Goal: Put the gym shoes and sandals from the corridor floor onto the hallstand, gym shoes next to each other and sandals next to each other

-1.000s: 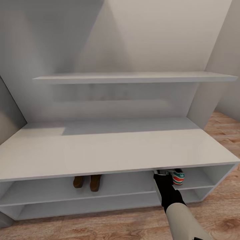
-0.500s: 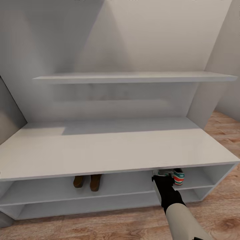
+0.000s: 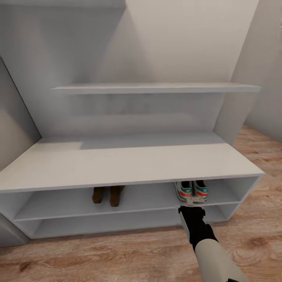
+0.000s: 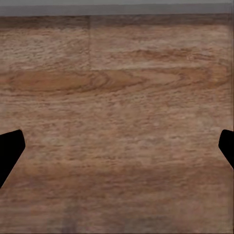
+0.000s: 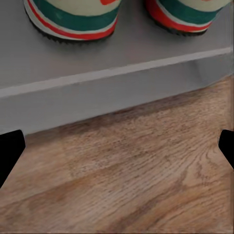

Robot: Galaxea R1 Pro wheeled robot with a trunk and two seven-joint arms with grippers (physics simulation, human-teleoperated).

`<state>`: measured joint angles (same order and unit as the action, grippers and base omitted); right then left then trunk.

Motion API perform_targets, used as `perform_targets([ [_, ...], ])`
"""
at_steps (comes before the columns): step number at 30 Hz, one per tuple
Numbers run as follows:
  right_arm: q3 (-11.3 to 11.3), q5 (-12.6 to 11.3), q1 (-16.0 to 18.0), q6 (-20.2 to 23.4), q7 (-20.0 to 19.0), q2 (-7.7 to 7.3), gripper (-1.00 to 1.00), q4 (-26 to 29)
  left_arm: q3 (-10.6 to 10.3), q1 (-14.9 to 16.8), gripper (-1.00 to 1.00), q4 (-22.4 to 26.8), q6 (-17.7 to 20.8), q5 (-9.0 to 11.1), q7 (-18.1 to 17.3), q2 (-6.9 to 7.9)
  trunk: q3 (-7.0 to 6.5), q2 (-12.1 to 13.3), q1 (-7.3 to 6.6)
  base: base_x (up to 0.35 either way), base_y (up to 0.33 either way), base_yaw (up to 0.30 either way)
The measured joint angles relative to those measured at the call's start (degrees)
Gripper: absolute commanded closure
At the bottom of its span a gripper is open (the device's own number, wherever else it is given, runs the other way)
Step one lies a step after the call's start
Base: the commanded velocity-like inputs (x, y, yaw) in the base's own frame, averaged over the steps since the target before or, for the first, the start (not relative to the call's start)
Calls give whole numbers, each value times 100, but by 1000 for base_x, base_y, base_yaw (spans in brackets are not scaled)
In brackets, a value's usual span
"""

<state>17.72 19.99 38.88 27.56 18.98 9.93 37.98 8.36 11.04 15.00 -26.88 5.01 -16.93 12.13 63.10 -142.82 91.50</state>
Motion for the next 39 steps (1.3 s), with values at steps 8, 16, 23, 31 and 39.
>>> perform_targets([
  [8, 0, 0, 2, 0, 0, 0, -100, -7, 0, 0, -100, 0, 1, 0, 0, 0, 0, 0, 0, -335, 0, 0],
  [16, -7, 0, 0, -18, 0, 0, -100, -47, 1, 0, -100, 0, 3, 7, 1, 0, 0, 0, 0, -336, 0, 0],
  [23, -5, -8, -8, -265, -13, 0, -100, -452, 18, 0, -100, 34, -1, 27, 2, -33, 0, 0, 0, -310, 0, 0],
  [31, -5, 25, -13, -1652, -38, 1, -100, -1582, 29, 0, -100, 98, -14, 43, 4, -36, 0, 0, -2, -165, 0, 0],
  [39, -35, 98, -22, -3280, -65, -493, -100, -3193, 42, 0, -100, 100, -399, 46, 8, -42, 0, 0, -3, -23, 0, 0],
])
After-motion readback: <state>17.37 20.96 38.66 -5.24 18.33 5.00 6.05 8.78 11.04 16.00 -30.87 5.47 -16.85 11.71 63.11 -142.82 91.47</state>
